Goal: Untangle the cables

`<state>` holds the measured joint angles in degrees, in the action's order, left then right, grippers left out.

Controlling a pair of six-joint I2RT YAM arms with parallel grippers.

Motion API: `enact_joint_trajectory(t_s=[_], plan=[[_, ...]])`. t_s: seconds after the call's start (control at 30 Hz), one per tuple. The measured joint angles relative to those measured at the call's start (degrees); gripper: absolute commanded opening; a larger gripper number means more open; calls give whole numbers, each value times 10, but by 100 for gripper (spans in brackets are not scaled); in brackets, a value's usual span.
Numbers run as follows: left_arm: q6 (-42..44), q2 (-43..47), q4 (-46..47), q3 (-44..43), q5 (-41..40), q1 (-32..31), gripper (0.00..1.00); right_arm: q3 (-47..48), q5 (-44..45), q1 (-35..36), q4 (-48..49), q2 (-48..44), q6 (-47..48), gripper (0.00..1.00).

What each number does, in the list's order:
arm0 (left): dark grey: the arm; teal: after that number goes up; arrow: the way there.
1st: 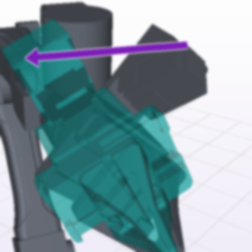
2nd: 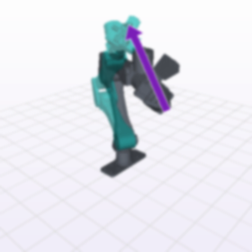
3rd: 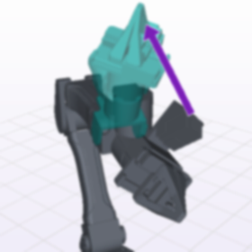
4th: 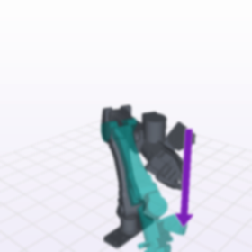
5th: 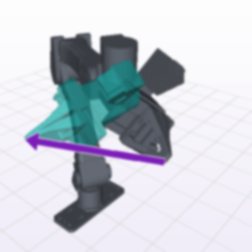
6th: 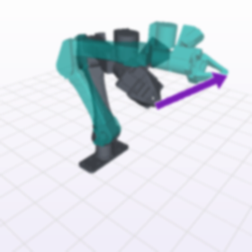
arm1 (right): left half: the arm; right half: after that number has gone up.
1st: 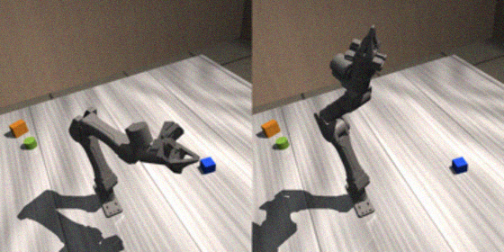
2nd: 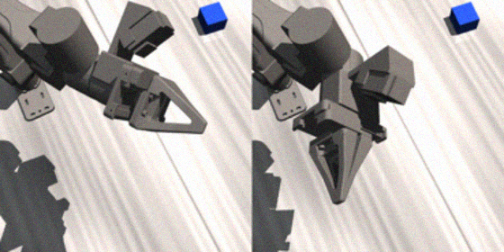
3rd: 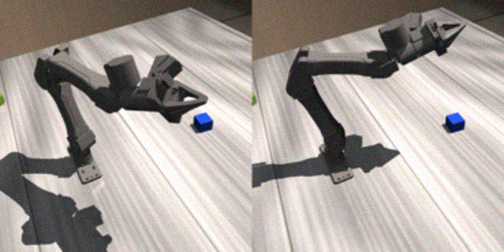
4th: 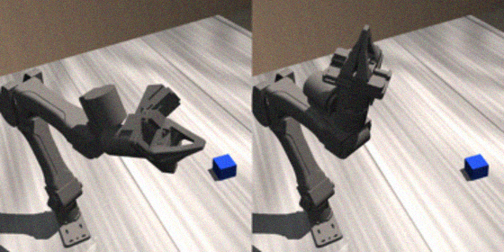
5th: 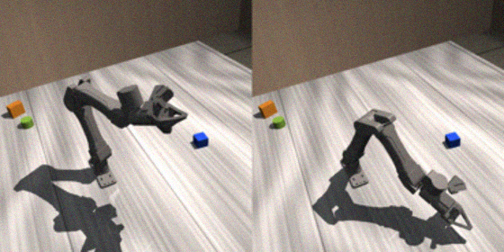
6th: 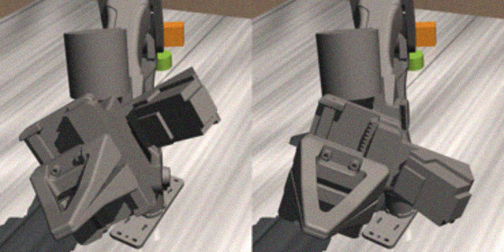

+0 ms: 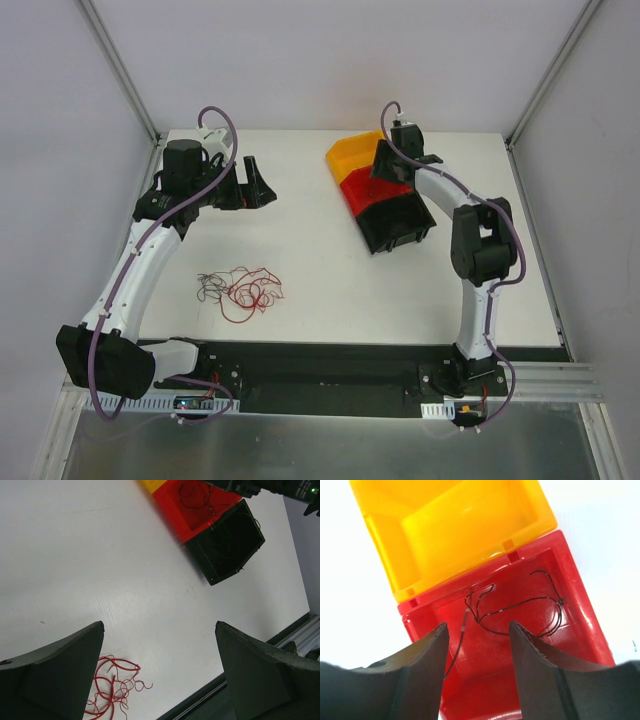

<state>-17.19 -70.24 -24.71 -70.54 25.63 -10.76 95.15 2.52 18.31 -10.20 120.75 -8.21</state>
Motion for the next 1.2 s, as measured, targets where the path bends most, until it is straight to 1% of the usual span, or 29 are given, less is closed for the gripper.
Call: enact_joint_trajectory(t_s=[0.23, 0.4, 0.5, 0.53, 0.63, 0.7, 0.77, 0.83, 0.9, 0.93, 1.07, 1.2], plan=[[-1, 0, 2, 1, 5, 4, 92, -8, -10, 0, 5, -46, 16, 66], [-2, 0, 3, 1, 9, 4, 92, -8, -30, 0, 5, -50, 23, 68], [-2, 0, 4, 1, 9, 4, 92, -8, -50, 1, -1, -50, 22, 67], [-2, 0, 4, 2, 9, 4, 92, -8, -53, 2, -4, -50, 22, 64], [-3, 0, 4, 2, 10, 4, 92, -15, -61, 9, -9, -55, 16, 49], [-3, 0, 4, 2, 10, 4, 92, -21, -65, 15, -10, -59, 8, 43], [-3, -1, 4, 2, 10, 4, 92, -22, -70, 21, -12, -59, 0, 35], [-3, -1, 4, 2, 10, 4, 92, -23, -78, 25, -11, -59, -6, 22], [-3, -1, 4, 2, 10, 4, 92, -22, -82, 27, -9, -57, -8, 4], [-3, -1, 4, 2, 10, 4, 92, -22, -84, 27, -8, -55, -10, 1], [-3, -1, 4, 2, 10, 4, 93, -21, -84, 26, 11, -37, -12, 1], [-3, -1, 4, 2, 10, 4, 92, -22, -86, 15, 57, -17, -16, 1]])
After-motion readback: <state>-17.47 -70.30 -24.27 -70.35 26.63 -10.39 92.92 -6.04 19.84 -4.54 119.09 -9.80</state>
